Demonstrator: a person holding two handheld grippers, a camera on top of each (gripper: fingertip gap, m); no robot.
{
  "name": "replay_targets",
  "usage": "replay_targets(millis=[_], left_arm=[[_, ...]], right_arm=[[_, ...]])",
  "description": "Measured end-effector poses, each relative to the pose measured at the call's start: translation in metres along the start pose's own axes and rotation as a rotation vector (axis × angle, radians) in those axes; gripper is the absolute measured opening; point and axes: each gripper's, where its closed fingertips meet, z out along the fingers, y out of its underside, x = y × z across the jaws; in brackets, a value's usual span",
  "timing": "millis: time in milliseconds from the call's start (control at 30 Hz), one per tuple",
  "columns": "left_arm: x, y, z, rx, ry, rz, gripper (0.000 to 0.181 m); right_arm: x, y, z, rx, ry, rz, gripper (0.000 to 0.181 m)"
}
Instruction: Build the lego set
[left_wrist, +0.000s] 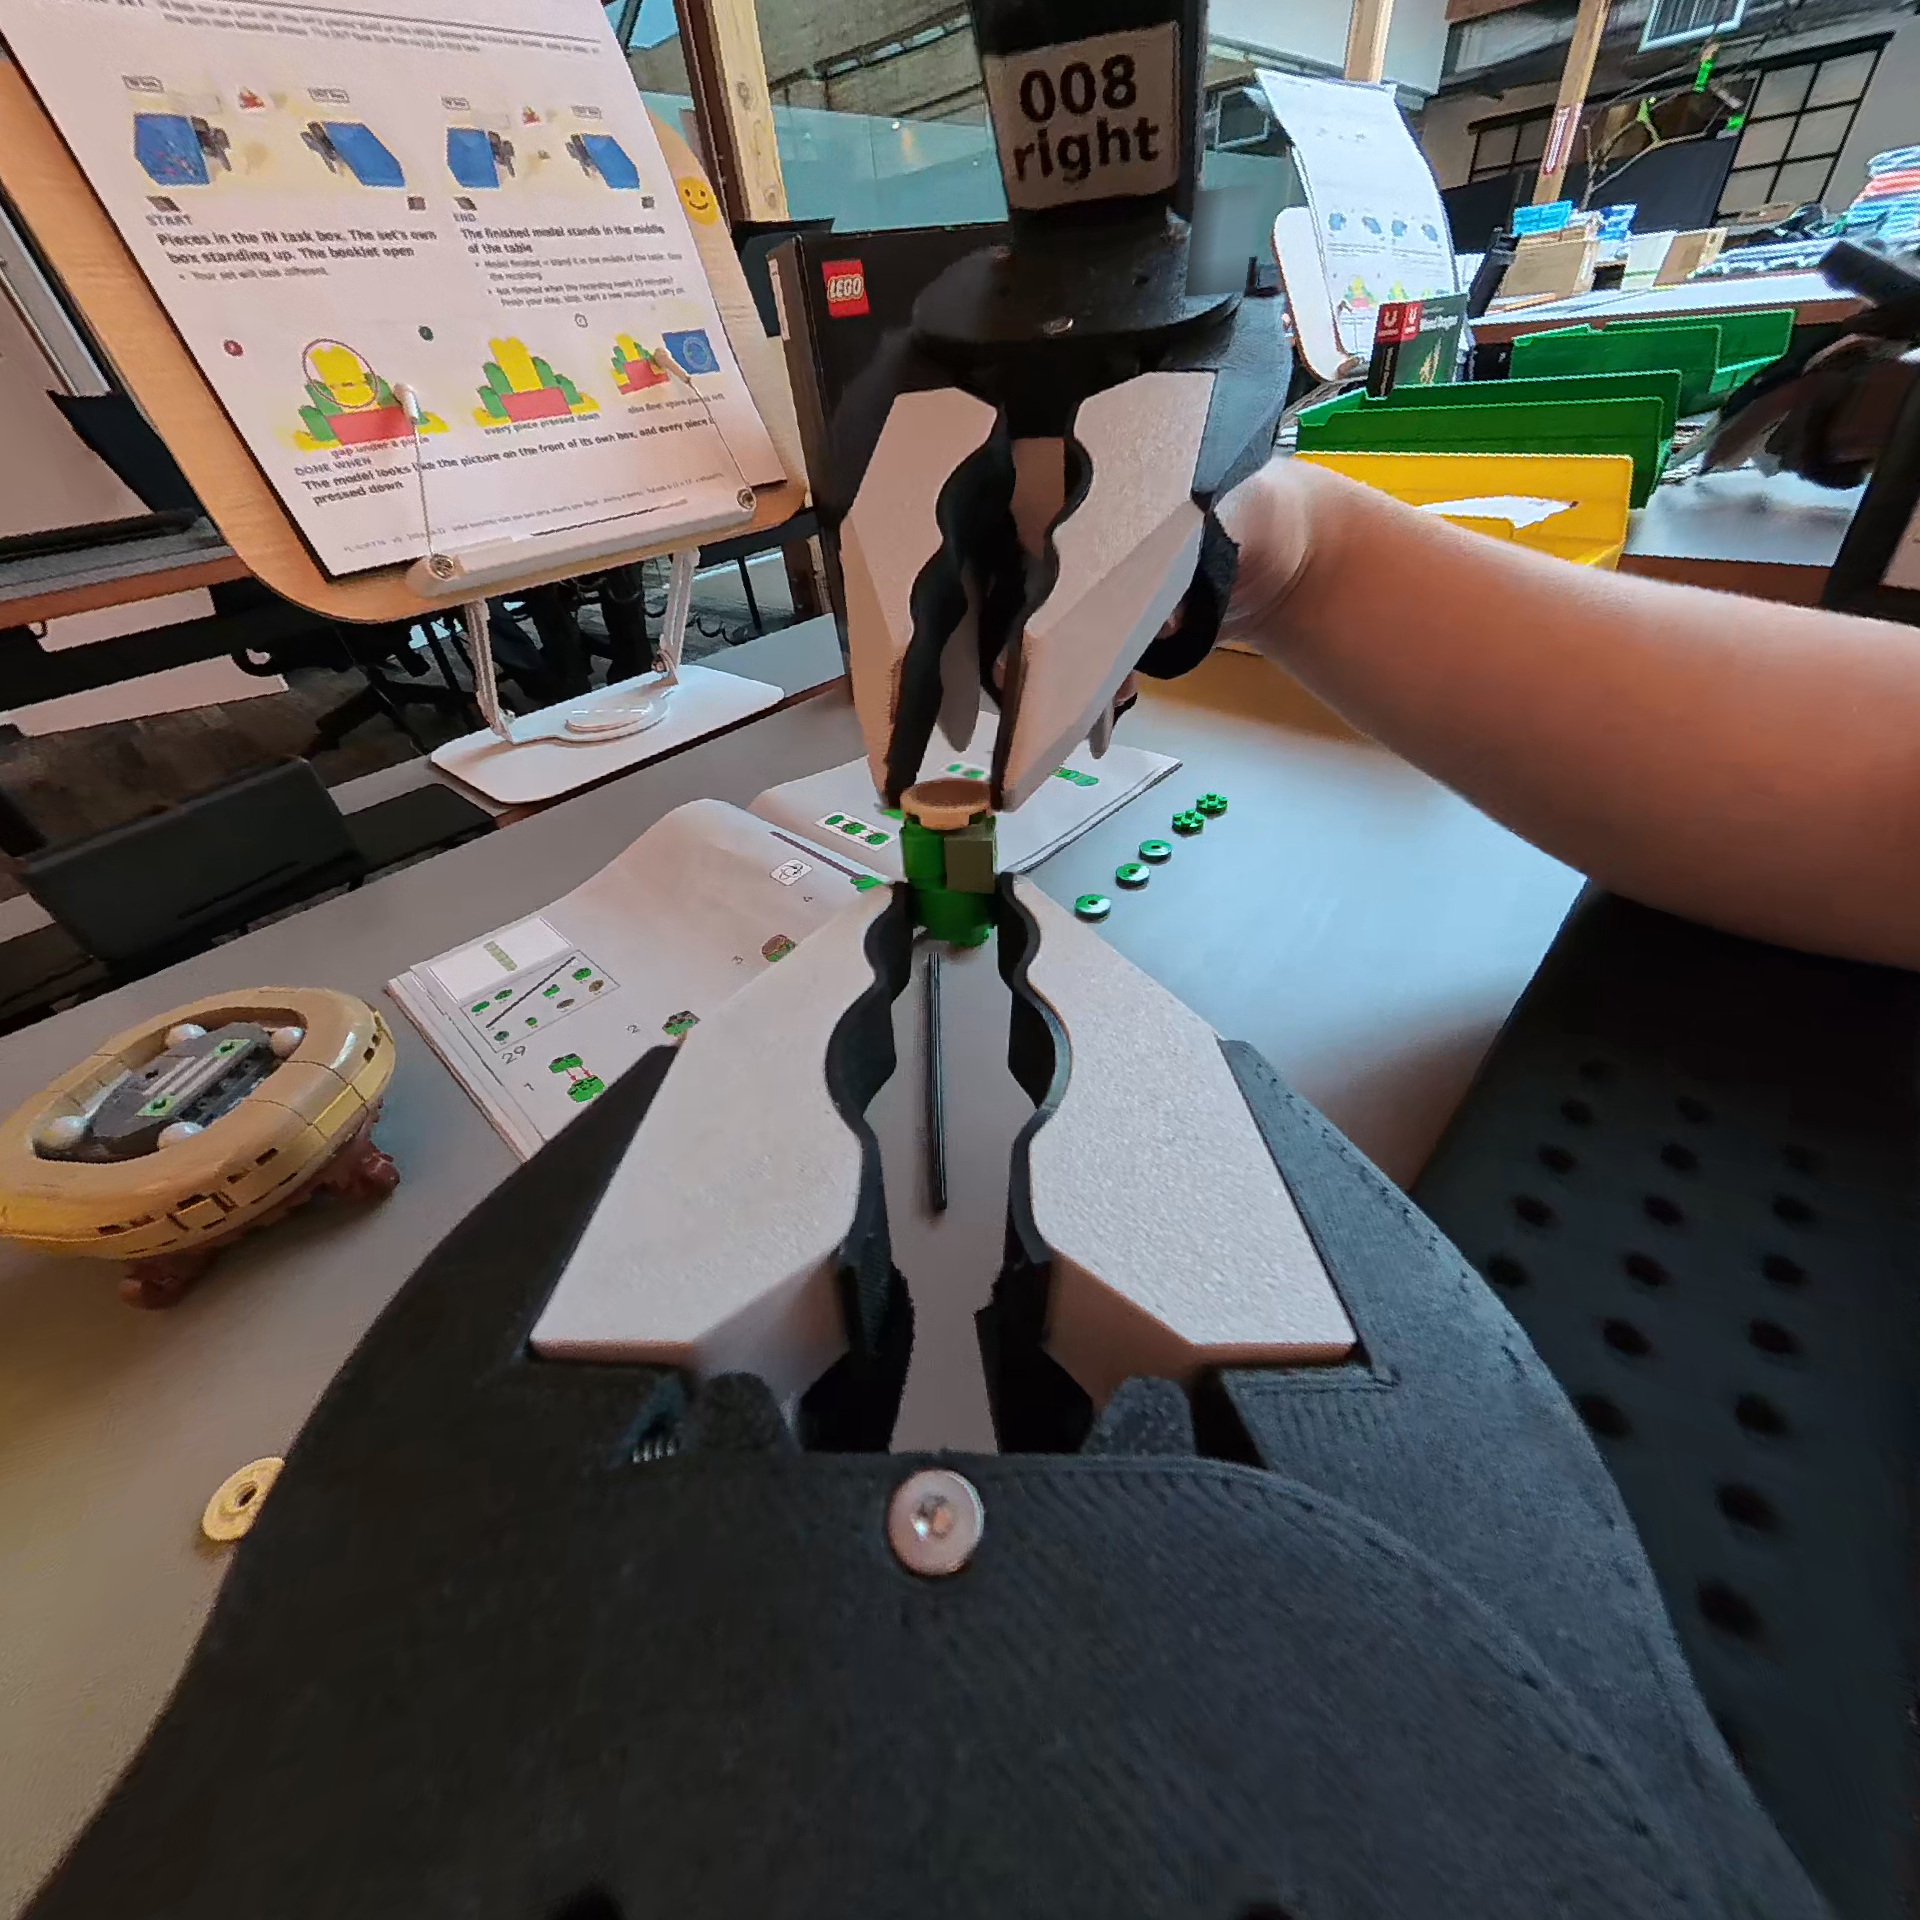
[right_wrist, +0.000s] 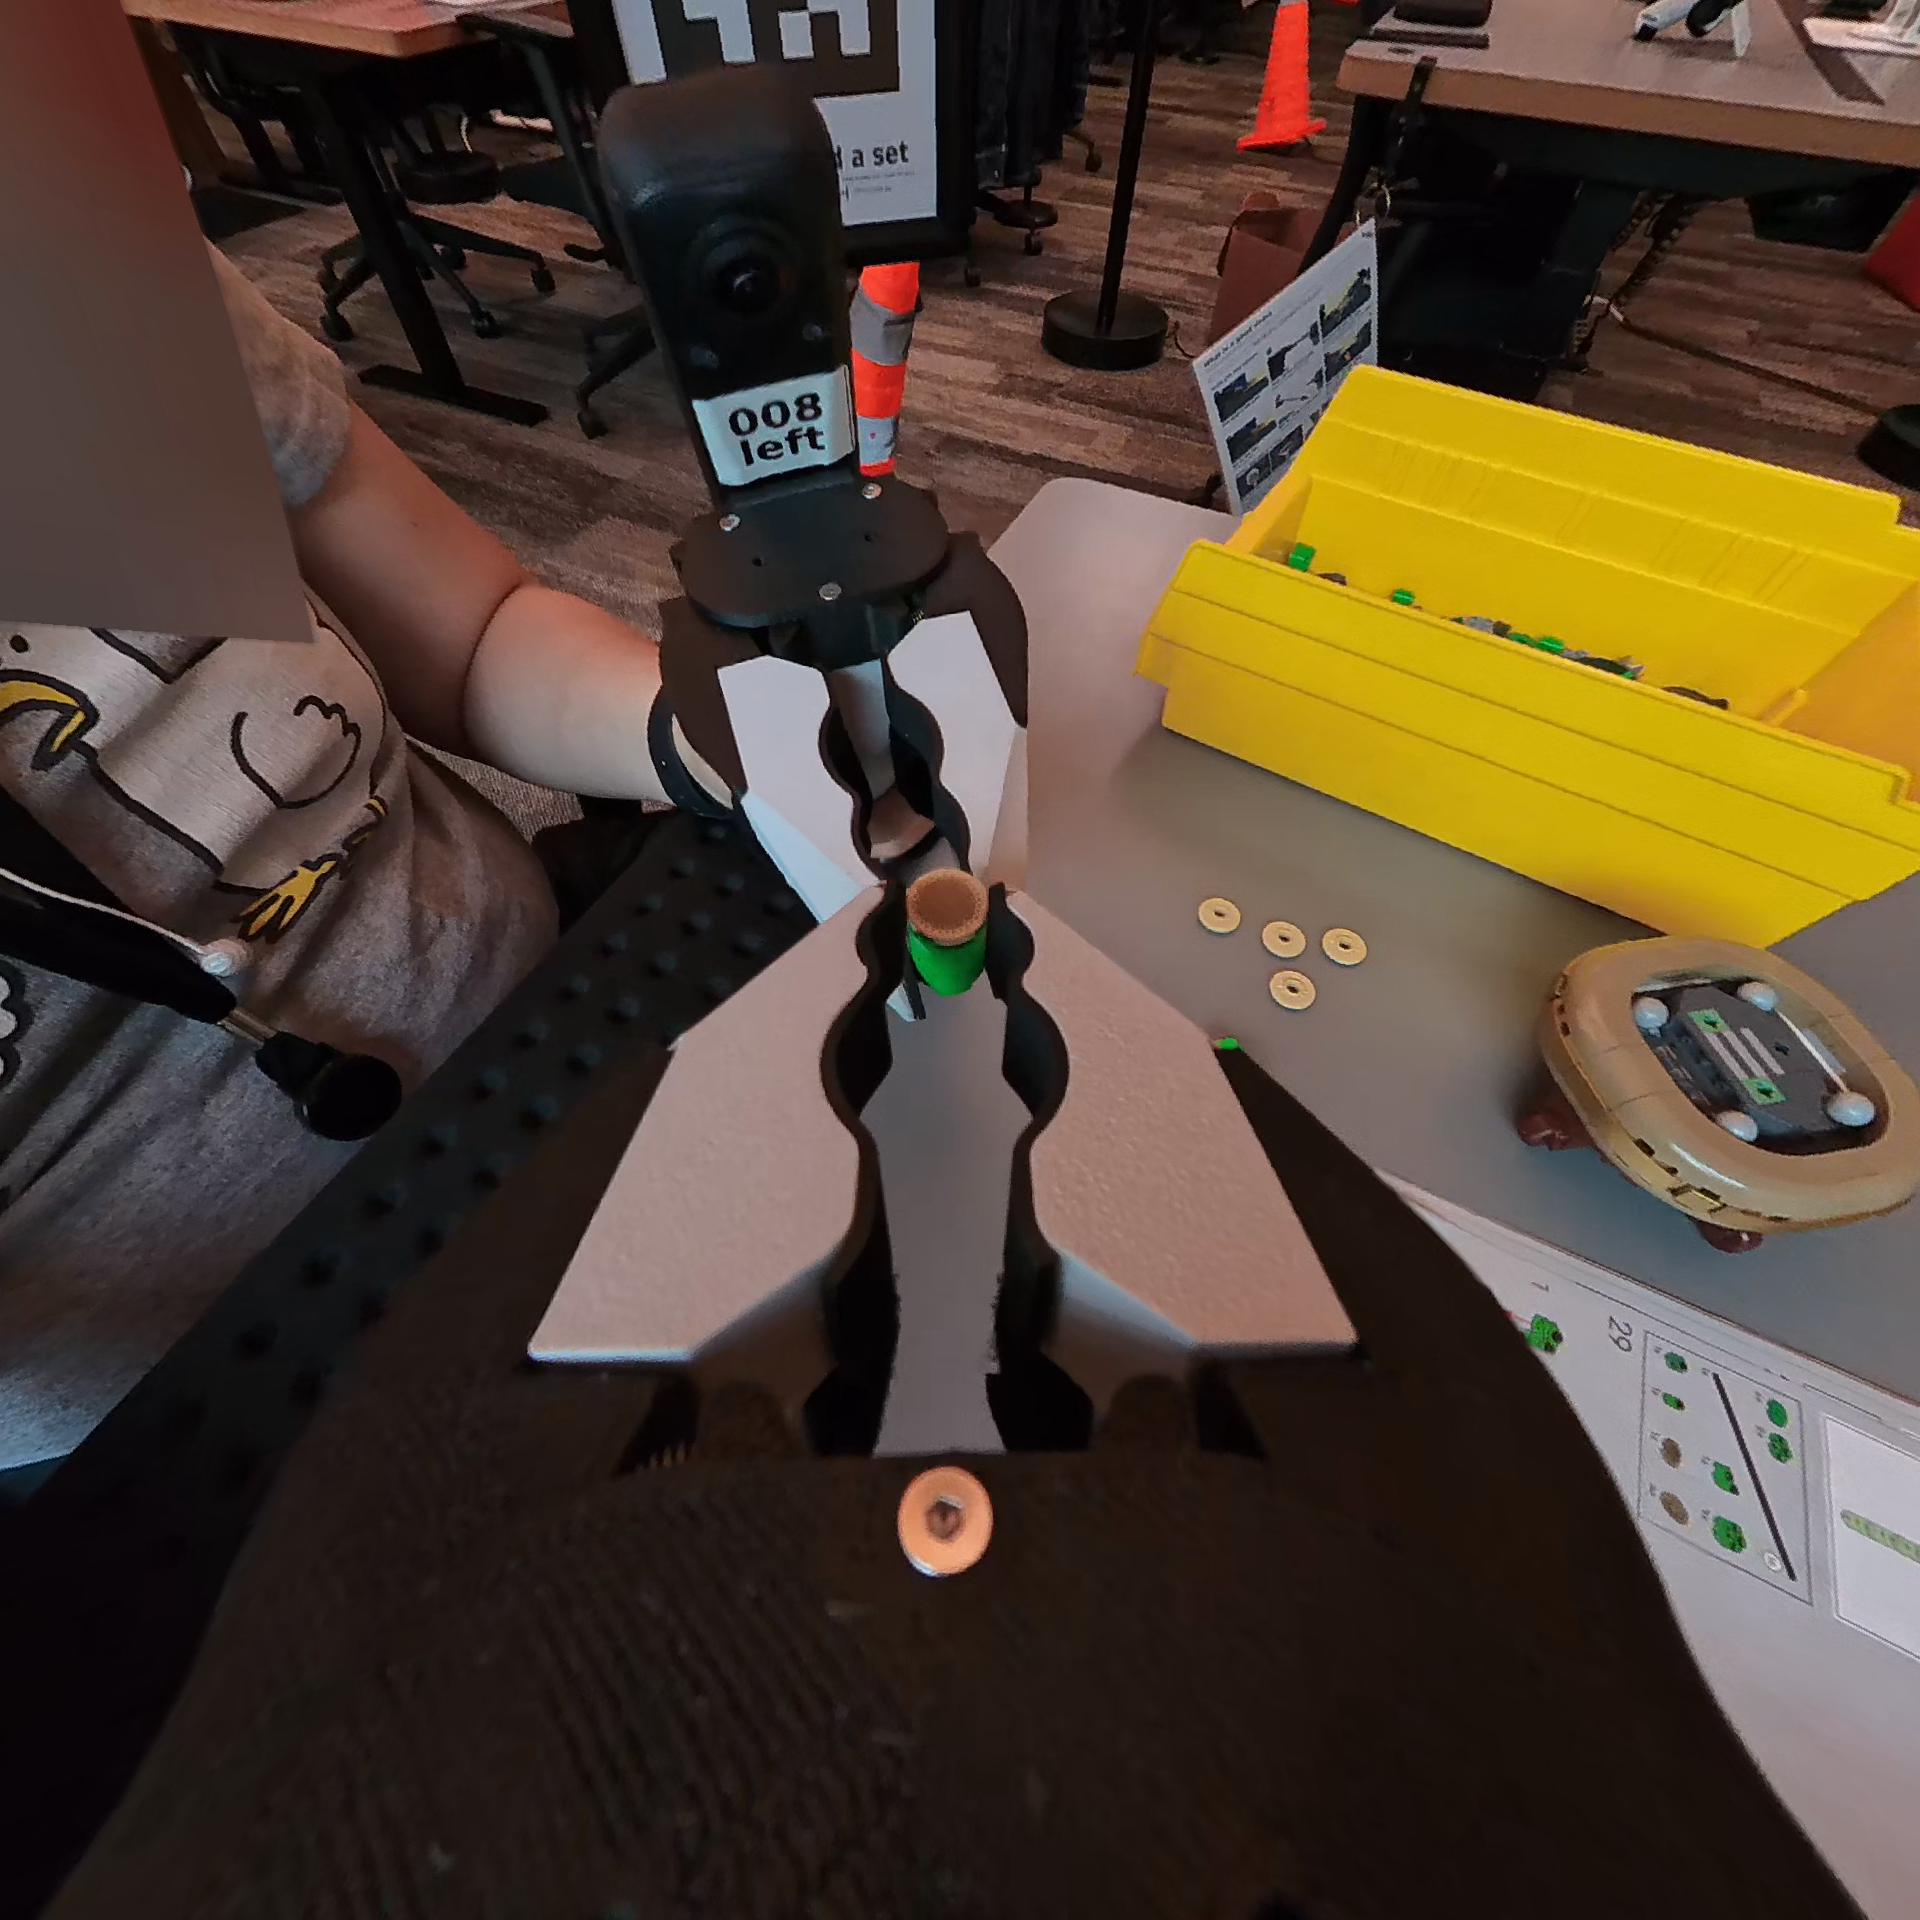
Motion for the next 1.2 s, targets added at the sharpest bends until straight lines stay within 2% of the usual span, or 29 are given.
replay_targets(millis=[367,700,1200], left_arm=[[-0.001,0.007,0.003,-0.042,-0.002,-0.003,0.014],[-0.001,0.012,0.005,-0.069,0.012,-0.026,0.014],[-0.002,0.032,0.011,-0.195,0.007,-0.027,0.014]], right_arm=[[0.002,0.006,0.001,-0.095,0.044,-0.02,0.014],[0.004,0.012,0.001,-0.112,0.039,0.007,0.015],[0.007,0.033,0.004,-0.2,0.046,0.034,0.014]])
